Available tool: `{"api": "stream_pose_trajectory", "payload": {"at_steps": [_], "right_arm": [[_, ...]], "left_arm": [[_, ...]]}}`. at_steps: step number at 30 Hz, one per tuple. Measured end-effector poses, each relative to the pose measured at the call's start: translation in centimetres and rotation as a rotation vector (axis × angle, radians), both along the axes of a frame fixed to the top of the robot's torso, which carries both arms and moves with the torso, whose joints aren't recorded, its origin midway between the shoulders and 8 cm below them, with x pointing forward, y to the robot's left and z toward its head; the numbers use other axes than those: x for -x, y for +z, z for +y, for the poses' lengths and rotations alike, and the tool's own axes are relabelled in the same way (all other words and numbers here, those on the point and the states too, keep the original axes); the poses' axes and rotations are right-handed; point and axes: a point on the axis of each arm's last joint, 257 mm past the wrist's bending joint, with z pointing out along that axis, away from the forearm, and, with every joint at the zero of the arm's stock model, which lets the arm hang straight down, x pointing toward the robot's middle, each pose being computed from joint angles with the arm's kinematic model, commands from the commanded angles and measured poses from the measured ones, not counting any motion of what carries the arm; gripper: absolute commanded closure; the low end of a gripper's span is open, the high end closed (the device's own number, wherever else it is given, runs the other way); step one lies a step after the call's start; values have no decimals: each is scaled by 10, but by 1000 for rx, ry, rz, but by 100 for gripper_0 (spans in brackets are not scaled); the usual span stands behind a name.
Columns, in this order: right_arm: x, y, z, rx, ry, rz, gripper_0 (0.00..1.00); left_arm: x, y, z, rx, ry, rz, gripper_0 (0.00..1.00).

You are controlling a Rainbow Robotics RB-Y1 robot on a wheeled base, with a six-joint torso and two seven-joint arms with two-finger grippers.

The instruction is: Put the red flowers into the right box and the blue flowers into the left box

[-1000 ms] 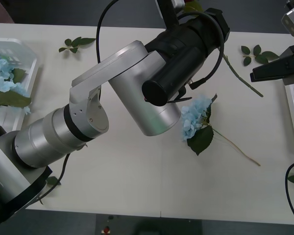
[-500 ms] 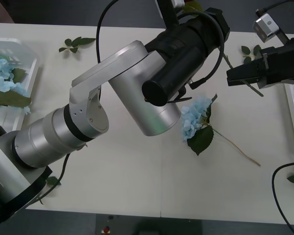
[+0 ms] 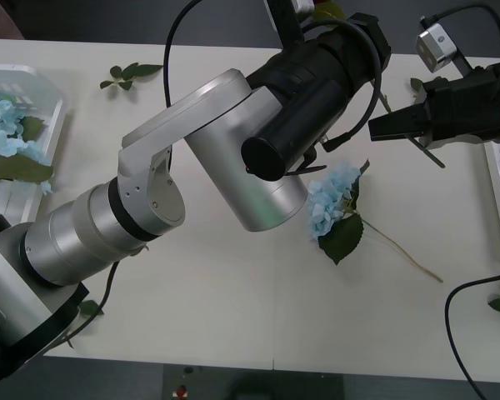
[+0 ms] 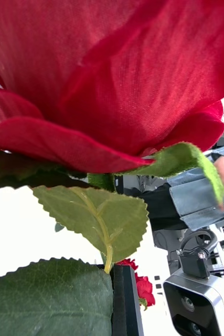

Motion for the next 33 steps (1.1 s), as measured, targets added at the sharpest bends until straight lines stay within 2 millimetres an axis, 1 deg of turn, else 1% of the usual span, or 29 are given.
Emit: {"api": "stream_pose_trajectory", "payload": {"at_steps": [10,11,12,13,14,15,24,27,30,33], "right_arm": [[0,0,0,-2,-7,17,100],[0,0,0,-2,-7,17,100],[0,0,0,-2,-7,17,100],[0,0,0,-2,-7,17,100],[0,0,0,-3,-8,17,100],[0,0,0,-3,-8,17,100],[0,0,0,-4,-9,16,100],[-2,2,-3,-8,-17,12,100],[-2,2,-14,8,-35,11,100],[-3,5,-32,29,-57,2,100]], "left_arm": [[0,0,0,0,0,0,100],[0,0,0,0,0,0,87],[0,0,0,0,0,0,60],[0,0,0,0,0,0,26],[0,0,0,0,0,0,3],[0,0,0,0,0,0,0],[0,0,0,0,0,0,0],[0,0,0,0,0,0,0],[0,0,0,0,0,0,0],[0,0,0,0,-1,0,0]]}}
